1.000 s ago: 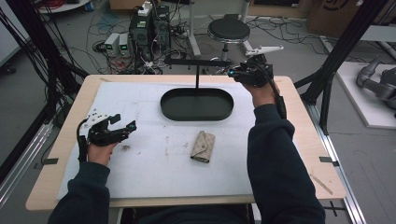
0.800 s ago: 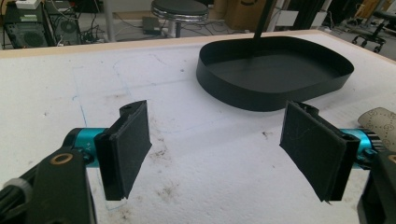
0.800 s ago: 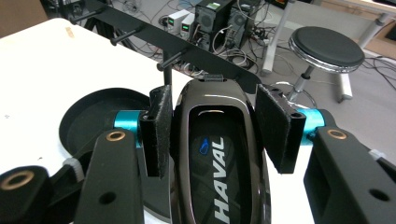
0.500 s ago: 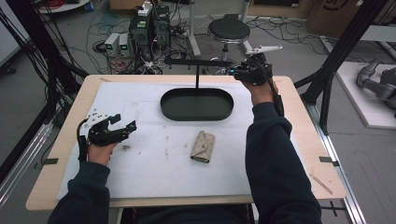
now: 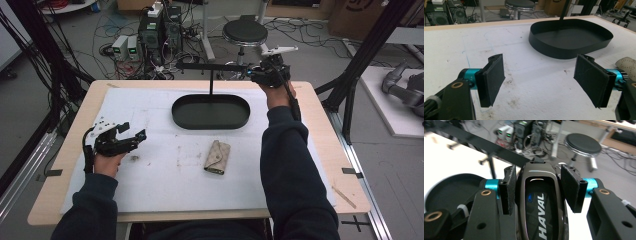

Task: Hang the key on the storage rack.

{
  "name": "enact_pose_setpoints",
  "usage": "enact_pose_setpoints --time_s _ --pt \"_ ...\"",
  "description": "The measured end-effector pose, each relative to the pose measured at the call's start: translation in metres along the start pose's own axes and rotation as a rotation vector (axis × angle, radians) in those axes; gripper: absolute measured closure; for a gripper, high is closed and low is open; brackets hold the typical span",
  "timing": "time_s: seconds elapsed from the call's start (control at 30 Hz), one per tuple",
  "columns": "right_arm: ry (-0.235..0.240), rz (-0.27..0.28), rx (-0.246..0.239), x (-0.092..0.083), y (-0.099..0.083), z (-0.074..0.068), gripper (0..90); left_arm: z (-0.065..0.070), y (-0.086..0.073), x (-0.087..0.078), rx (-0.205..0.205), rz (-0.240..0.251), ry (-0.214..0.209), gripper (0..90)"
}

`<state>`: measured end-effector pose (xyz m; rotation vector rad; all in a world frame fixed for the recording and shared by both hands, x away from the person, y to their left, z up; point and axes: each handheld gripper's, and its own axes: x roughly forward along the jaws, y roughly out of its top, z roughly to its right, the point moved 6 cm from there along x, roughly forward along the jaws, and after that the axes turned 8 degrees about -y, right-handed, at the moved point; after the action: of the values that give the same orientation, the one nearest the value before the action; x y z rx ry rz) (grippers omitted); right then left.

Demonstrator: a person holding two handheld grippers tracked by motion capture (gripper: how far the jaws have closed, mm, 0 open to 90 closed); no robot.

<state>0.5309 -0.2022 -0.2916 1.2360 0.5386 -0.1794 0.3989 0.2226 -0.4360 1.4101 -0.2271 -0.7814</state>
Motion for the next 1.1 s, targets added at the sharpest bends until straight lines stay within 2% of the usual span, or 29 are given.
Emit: enact_pose_setpoints --time_s 0.13,0.23,0.47,0.6,0.7,0.83,0.93,1.03,1.1 --pt "0.013 -0.006 0.025 0.005 -0.003 0.004 49.8 0.000 0.000 0.000 -0.002 0.001 0.001 24.1" --pt "0.020 0.016 0.018 0.003 0.000 0.003 49.8 0.000 0.000 0.000 -0.002 -0.001 -0.001 24.2" --pt "0.054 0.037 0.035 0.004 0.004 -0.002 49.8 0.000 0.000 0.000 -0.001 -0.003 0.000 24.1" --pt "0.053 0.053 0.036 0.004 0.005 -0.003 49.8 0.000 0.000 0.001 -0.002 -0.004 -0.001 24.2" --pt "0.024 0.036 0.047 0.007 0.004 -0.001 49.8 0.000 0.000 0.000 -0.001 -0.003 -0.002 24.2" --pt "-0.042 -0.016 0.013 0.015 -0.005 0.007 49.8 0.001 0.000 0.000 -0.002 -0.002 -0.003 24.2" --pt "-0.055 -0.044 -0.007 0.021 -0.016 0.009 49.8 0.000 0.000 0.000 -0.002 -0.003 -0.003 24.2" --pt "-0.050 -0.096 -0.039 0.030 -0.034 0.009 49.8 0.001 -0.001 0.001 0.001 -0.009 -0.005 24.2" --pt "-0.036 -0.125 -0.035 0.036 -0.044 0.005 49.7 0.001 -0.001 0.001 0.003 -0.009 -0.005 24.2"
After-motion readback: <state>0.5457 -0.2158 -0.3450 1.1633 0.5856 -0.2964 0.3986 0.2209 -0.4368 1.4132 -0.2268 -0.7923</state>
